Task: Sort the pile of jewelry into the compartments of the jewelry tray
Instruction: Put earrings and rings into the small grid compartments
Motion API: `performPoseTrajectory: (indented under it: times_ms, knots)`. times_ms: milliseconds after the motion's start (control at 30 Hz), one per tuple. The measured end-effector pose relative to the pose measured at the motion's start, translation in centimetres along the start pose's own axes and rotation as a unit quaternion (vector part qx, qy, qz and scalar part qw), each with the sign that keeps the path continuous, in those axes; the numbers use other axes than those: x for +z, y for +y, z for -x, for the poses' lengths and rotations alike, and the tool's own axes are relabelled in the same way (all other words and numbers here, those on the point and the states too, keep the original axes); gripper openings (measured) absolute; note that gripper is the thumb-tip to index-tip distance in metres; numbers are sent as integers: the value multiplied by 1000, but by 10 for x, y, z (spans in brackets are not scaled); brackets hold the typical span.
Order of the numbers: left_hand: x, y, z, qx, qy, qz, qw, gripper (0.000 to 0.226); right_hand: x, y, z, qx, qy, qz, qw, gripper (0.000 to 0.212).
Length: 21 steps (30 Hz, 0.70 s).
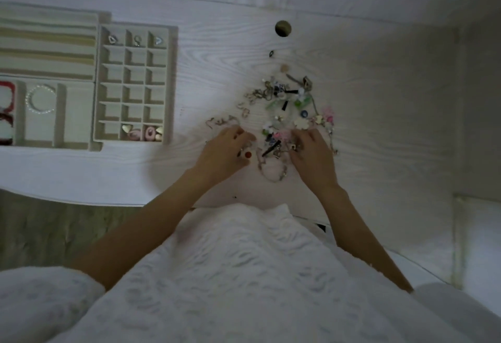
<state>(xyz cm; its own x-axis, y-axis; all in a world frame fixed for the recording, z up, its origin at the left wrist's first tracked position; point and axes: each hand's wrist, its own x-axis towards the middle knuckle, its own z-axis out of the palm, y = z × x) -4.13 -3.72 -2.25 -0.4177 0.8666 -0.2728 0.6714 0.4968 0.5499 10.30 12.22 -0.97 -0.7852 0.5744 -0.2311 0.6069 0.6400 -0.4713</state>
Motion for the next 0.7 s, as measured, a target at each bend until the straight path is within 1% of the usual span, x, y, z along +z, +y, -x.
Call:
performPoseTrajectory:
  times_ms: [33, 100, 167, 233, 333, 367, 433, 500, 567, 700]
  knots:
    - [0, -1, 1, -25, 15, 15, 999, 45, -1, 2, -2, -9, 3, 4, 1000, 35]
    - [0, -4, 2, -50, 40, 31, 997, 38, -4, 5, -5, -26, 11, 1, 1000, 30]
    - [-1, -6, 3, -65, 64, 39, 995, 31, -9, 10, -5, -29, 49, -16, 998, 25]
    - [0, -6, 1, -76, 81, 29, 993, 27, -18, 21, -6, -19, 101, -19, 995, 22]
    - [0, -4, -4, -87, 89, 30, 992, 25, -29, 43, -13, 17, 130, 19, 991, 27]
    - [1, -2, -5, -92, 90, 33, 991, 26, -32, 50, -17, 26, 130, 23, 991, 30]
    - [2, 0, -7, -99, 90, 34, 990, 26, -34, 59, -28, 37, 105, 9, 994, 36]
    - [4, 3, -7, -105, 86, 30, 990, 25, -33, 62, -35, 17, 72, 1, 997, 37]
    - [4, 4, -7, -109, 87, 29, 990, 25, -29, 59, -40, -8, 60, 6, 998, 36]
    - [6, 7, -8, -109, 96, 36, 989, 25, -26, 49, -40, -44, 83, 41, 995, 32]
